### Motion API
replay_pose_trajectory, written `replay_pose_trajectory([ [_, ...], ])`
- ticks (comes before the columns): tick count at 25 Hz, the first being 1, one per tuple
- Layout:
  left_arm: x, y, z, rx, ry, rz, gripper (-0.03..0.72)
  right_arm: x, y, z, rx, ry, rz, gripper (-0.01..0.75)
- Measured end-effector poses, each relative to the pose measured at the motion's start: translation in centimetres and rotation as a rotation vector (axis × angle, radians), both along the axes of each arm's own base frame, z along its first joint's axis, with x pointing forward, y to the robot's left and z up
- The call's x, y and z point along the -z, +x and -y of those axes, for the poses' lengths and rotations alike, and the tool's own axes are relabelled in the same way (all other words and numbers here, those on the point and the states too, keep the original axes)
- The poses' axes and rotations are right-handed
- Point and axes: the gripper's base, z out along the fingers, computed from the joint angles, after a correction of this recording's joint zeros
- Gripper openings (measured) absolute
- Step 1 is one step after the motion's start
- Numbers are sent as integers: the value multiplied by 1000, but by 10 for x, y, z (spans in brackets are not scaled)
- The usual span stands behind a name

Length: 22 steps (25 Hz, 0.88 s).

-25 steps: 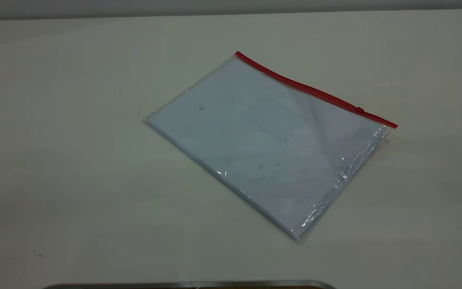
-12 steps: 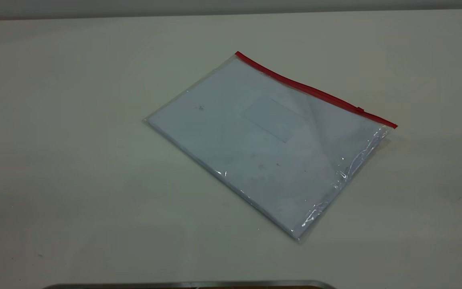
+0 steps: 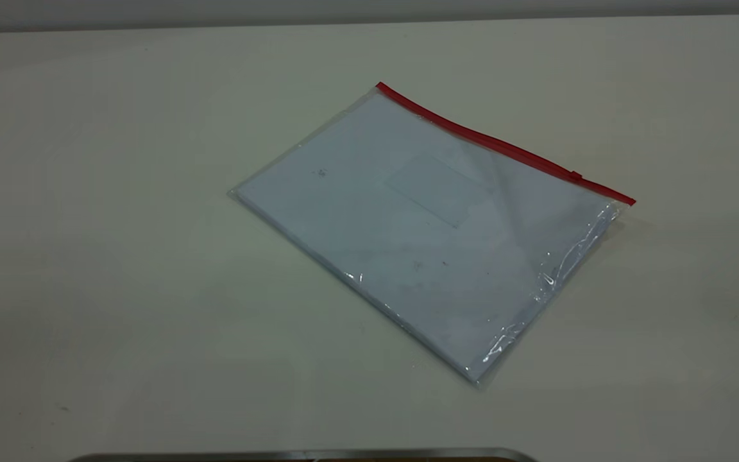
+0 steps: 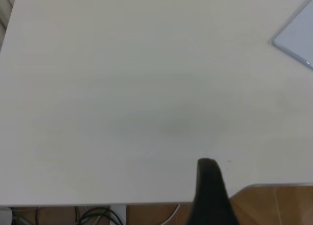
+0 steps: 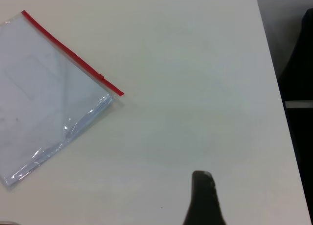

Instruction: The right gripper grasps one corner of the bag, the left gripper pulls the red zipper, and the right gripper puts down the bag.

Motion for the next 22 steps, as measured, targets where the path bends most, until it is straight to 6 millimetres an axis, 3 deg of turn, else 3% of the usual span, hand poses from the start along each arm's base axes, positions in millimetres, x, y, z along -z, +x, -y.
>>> replay_pose_trajectory([
  [22,-1,2,0,-12,-13,-6,581,0,0,0,3,4,1,591],
])
